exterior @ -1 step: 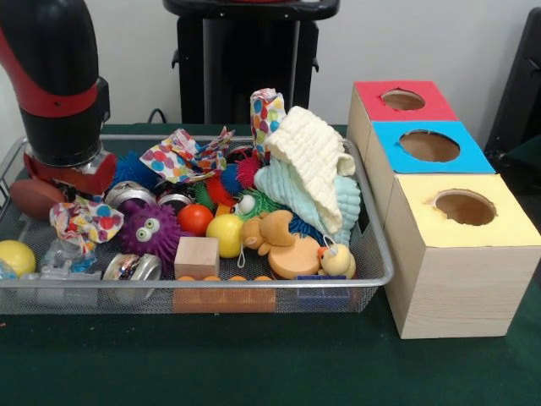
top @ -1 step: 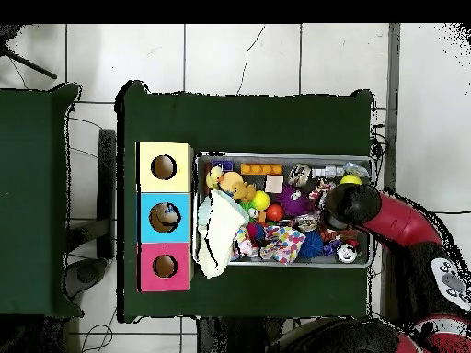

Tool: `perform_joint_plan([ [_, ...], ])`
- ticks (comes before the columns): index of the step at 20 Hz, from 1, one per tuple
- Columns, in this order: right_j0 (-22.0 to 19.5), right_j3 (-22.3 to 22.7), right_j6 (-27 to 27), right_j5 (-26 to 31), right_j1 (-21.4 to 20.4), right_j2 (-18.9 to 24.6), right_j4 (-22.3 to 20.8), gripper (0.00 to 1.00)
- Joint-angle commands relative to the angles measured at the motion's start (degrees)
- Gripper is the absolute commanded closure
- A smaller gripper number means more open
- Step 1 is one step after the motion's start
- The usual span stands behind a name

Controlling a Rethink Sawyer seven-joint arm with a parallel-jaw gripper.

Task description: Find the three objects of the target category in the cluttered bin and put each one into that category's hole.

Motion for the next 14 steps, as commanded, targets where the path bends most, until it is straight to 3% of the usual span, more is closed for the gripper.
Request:
perform_joint_plan([
  [1, -0.2, 3.4, 0.9, -3.1, 4.7, 5.8, -1.5, 1.00],
  [7, 1.2, 5.5, 0.8, -0.7, 0.0, 4.7, -1.6, 1.00],
  [14, 7.1, 16.8, 4.8, 5.5, -17.5, -1.2, -0.1, 1.00],
])
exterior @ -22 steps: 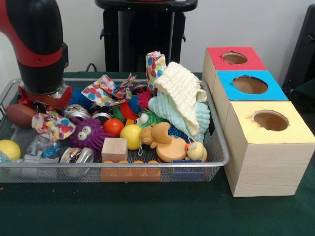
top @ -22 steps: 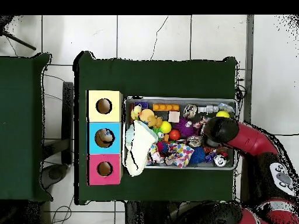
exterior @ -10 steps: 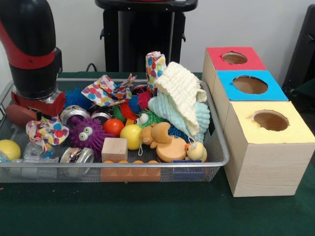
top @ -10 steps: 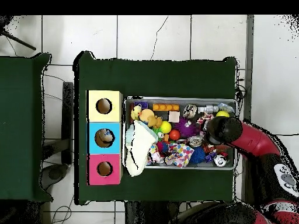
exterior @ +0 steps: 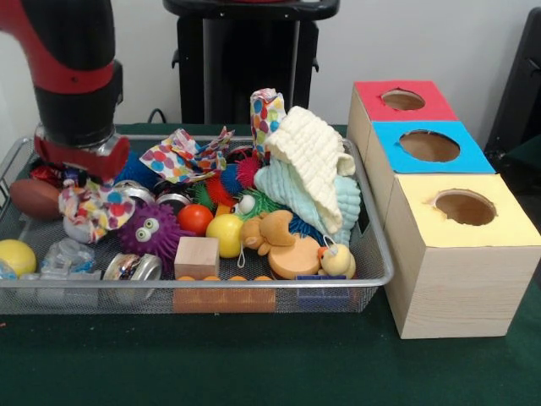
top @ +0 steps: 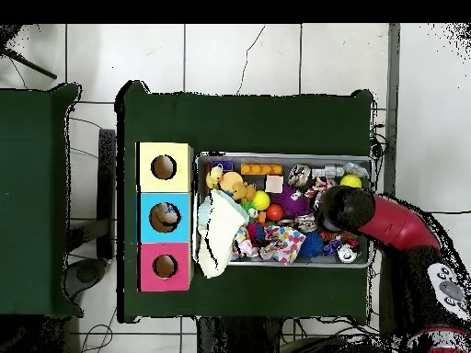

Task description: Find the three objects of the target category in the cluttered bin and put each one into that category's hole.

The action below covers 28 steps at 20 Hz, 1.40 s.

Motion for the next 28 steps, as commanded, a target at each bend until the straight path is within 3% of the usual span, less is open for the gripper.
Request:
perform_joint_plan([
  [1, 5.4, 13.0, 5.5, 7.4, -14.0, -1.4, 0.3, 1.00],
  [6, 9.0, 16.3, 8.6, 12.3, -18.9, -4.9, 2.4, 1.00],
  [12, 11.3, 20.4, 11.5, 12.8, -21.5, -7.4, 5.0, 1.00],
  [21, 11.3, 27.6, 14.3, 2.1, -17.7, -6.8, 10.2, 1.00],
  [28, 11.1, 27.5, 13.0, -1.5, -15.4, -5.9, 12.0, 1.00],
])
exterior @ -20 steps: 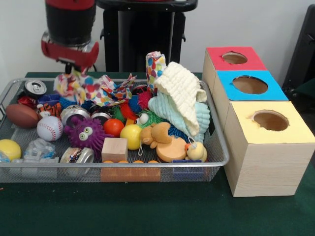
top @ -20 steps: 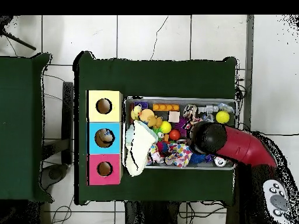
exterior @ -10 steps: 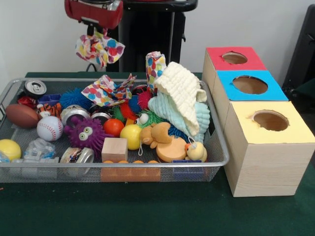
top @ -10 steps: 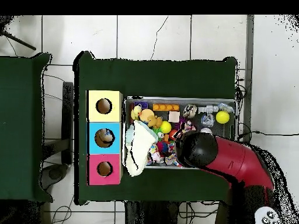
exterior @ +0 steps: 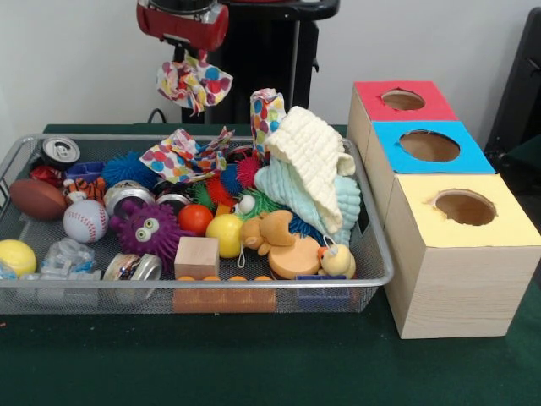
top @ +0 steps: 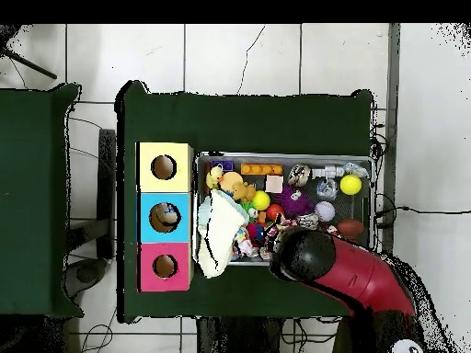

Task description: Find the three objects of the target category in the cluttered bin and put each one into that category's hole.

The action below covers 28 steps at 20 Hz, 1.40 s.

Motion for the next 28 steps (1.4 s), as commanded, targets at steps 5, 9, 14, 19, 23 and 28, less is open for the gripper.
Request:
perform_joint_plan([
  [5, -0.8, 7.4, 12.6, -8.7, 3.6, 2.6, 4.9, 1.00],
  [9, 1.2, 7.4, 14.8, -10.7, 3.3, 0.4, 5.4, 0.00],
  [14, 1.2, 5.6, 13.7, -9.4, 5.0, -0.5, 5.7, 0.00],
  [19, -0.9, -0.5, 8.8, -6.4, 7.7, 0.4, 3.7, 0.00],
  [23, -4.0, -12.8, -0.3, 0.1, 12.9, 2.9, 0.0, 0.00],
  [28, -6.5, -20.2, -6.6, 2.2, 15.4, 6.3, -3.1, 0.00],
])
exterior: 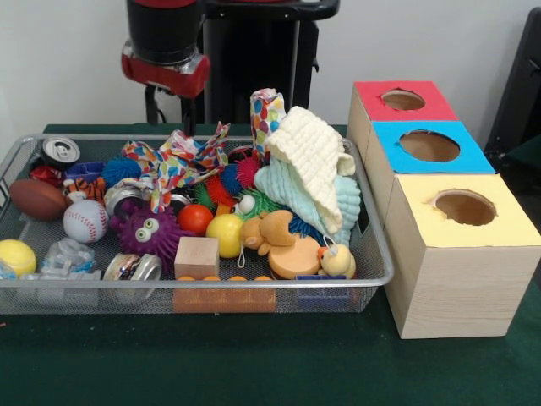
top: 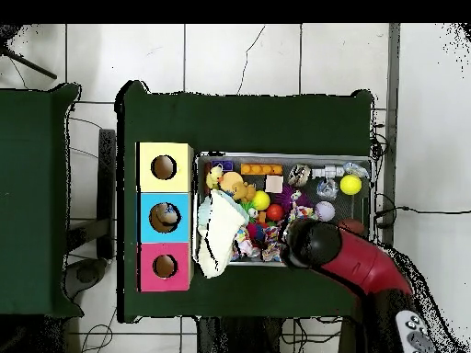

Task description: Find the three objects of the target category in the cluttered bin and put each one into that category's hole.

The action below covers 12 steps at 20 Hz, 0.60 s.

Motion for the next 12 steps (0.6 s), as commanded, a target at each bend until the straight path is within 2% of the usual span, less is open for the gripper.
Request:
perform_joint_plan([
  [1, -4.2, -17.4, -7.5, 8.3, 7.4, 6.9, -5.2, 0.00],
  [5, -5.2, -21.7, -9.1, 10.7, 9.6, 9.0, -6.9, 0.00],
  [12, -6.6, -23.7, -7.7, 11.4, 11.5, 11.2, -8.5, 0.00],
])
